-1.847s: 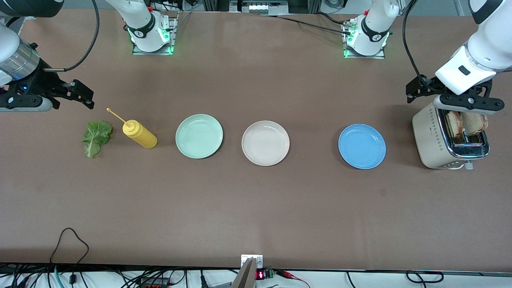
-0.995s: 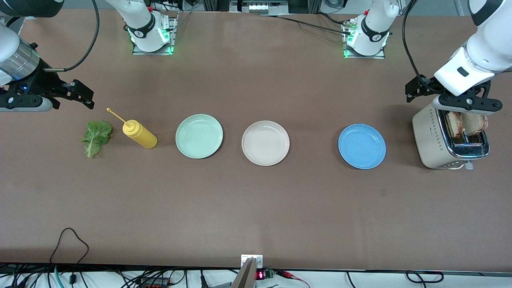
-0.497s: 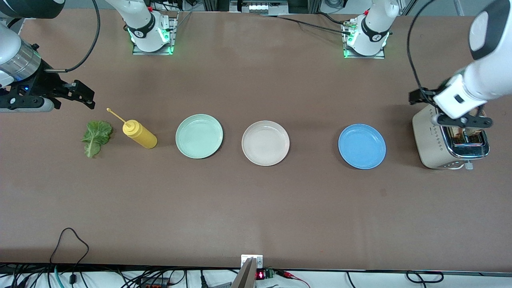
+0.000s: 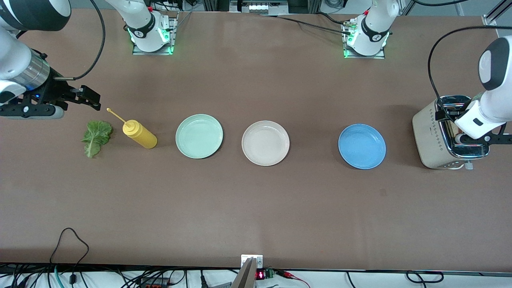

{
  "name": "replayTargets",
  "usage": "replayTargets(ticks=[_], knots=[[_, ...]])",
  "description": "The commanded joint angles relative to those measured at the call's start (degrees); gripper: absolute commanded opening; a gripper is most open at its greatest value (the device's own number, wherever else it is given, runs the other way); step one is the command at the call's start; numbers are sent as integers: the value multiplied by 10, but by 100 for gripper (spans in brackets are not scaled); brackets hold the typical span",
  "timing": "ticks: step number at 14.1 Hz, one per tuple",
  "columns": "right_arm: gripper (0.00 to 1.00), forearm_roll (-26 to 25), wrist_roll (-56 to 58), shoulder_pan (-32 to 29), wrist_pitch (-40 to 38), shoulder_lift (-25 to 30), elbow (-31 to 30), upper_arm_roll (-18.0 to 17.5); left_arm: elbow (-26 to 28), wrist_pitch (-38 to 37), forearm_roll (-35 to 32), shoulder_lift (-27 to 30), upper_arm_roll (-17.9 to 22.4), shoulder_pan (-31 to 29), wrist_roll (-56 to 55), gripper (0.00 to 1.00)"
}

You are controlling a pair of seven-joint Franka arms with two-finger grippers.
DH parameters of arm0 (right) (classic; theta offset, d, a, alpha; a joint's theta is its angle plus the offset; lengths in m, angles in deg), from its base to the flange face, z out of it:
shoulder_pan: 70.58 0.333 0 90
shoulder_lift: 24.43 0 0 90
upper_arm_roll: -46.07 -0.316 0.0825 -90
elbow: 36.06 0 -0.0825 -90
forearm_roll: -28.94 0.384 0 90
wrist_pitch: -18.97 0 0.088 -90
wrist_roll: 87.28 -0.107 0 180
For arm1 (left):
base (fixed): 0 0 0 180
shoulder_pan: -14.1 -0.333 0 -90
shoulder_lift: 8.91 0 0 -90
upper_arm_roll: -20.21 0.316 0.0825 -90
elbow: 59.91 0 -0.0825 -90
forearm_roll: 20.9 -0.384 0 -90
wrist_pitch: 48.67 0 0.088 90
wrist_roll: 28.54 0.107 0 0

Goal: Make sandwich in beige plate with both arms
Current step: 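Grasp a bread slice in the toaster with the left gripper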

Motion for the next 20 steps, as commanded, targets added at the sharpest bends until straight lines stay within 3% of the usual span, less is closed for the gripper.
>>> replayTargets(ticks=[1, 3, 5, 6, 8, 12, 14, 17, 20], knots=[[100, 2, 30, -4, -17, -5, 2, 0, 80, 95, -21, 23, -4, -30, 21, 100], [100, 16, 68, -6, -11, -5, -1, 3, 117, 169, -36, 23, -4, -58, 47, 100], [100, 50, 121, -17, -10, -5, -3, 5, 135, 198, -41, 23, -5, -78, 61, 99], [100, 76, 162, -29, -9, 0, -8, 6, 140, 198, -41, 23, -5, -78, 61, 89], [100, 127, 247, -63, 3, 14, -33, 6, 142, 190, -41, 23, -5, -78, 61, 49], [100, 295, 541, -163, 41, 24, -105, 7, 135, 144, -40, 33, -8, -78, 56, 12], [100, 381, 682, -207, 38, 14, -133, 9, 132, 127, -40, 37, -9, -78, 55, 5], [100, 474, 863, -259, 23, -17, -160, 9, 111, 89, -40, 50, -13, -74, 55, 1], [100, 572, 1033, -312, -44, -100, -157, 9, 21, -43, -39, 51, -50, -71, 58, 1]])
